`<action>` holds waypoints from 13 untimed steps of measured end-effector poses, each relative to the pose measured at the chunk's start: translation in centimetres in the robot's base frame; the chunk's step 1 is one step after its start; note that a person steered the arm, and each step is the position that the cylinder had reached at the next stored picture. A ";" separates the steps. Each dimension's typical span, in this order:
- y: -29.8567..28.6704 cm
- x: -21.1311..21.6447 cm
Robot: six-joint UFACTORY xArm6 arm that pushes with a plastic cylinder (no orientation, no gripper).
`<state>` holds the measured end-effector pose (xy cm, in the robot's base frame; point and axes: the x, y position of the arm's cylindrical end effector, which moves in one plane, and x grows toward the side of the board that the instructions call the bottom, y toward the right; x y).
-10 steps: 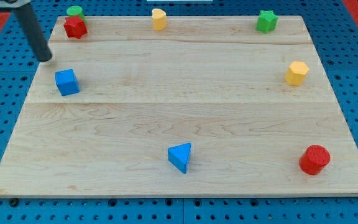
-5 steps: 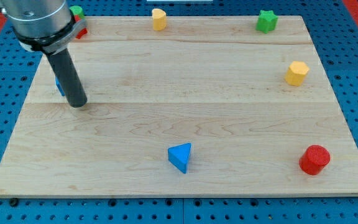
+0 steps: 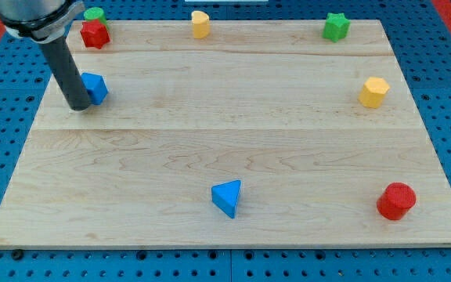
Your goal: Place the blue cube on the right side of the green circle
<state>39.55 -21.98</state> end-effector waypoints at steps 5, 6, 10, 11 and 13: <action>2.0 -8.1; 3.4 -8.6; 4.5 -14.7; 4.5 -16.2; 4.9 -17.2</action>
